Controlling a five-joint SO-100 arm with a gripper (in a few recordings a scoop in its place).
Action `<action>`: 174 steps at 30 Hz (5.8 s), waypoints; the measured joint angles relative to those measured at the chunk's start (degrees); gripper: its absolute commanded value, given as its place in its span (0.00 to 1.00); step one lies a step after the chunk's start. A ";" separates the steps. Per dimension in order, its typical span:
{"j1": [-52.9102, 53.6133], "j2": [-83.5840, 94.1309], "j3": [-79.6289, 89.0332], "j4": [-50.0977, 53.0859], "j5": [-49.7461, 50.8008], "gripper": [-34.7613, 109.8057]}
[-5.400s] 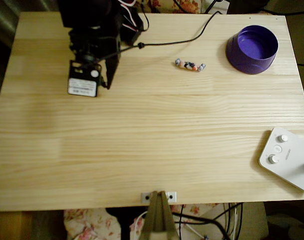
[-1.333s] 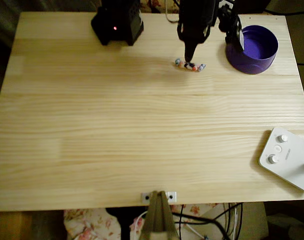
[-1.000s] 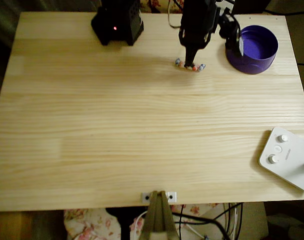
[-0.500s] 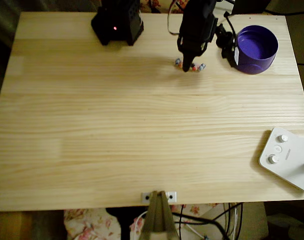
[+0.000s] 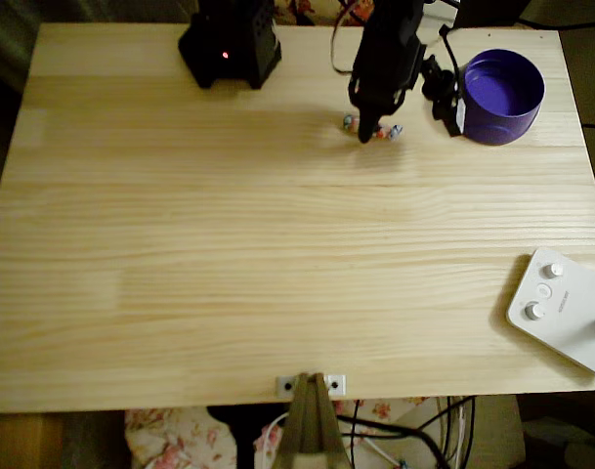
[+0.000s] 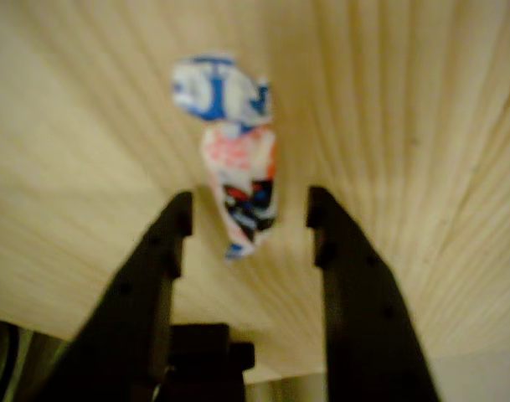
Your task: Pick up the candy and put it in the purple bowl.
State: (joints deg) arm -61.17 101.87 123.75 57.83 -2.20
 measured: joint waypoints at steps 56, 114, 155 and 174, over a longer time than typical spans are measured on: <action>5.19 14.77 -2.81 13.54 -4.22 0.27; -15.38 -26.02 -64.25 24.17 -2.99 0.27; -17.05 -38.94 -76.20 23.82 -1.93 0.35; -14.15 -38.94 -76.20 26.98 -1.93 0.35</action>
State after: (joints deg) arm -75.32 62.93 47.55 84.81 -4.13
